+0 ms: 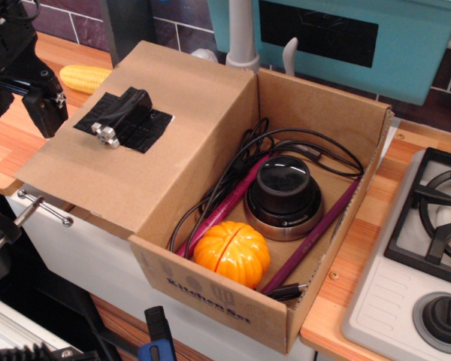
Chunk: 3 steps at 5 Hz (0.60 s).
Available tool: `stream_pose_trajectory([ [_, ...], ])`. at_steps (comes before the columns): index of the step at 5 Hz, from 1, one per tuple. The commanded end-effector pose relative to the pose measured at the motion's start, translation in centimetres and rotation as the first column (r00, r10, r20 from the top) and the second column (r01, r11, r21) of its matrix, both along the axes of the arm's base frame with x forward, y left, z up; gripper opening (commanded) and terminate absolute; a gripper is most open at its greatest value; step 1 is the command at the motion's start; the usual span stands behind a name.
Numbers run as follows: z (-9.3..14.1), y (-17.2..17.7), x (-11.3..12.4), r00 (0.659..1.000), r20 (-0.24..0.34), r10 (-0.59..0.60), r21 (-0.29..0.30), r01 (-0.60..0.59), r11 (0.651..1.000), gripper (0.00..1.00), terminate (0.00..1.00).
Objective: Close brown1fbox flap
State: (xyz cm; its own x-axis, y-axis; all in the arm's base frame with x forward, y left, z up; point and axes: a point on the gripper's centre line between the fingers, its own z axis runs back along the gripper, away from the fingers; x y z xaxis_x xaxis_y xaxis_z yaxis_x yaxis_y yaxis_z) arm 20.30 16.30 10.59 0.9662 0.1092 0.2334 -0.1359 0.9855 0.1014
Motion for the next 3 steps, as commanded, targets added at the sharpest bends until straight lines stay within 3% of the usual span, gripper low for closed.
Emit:
stream_pose_trajectory([
  [1, 0.0, 0.0, 0.0, 1.000, 0.000, 0.000, 0.000, 0.000, 1.000, 1.00, 0.00],
  [2, -0.8, 0.4, 0.4, 0.997, -0.039, -0.063, -0.156, 0.056, 0.986, 1.00, 0.00],
  [3, -1.3, 0.3, 1.1, 0.993, -0.043, -0.114, -0.261, 0.099, 0.960, 1.00, 0.00],
])
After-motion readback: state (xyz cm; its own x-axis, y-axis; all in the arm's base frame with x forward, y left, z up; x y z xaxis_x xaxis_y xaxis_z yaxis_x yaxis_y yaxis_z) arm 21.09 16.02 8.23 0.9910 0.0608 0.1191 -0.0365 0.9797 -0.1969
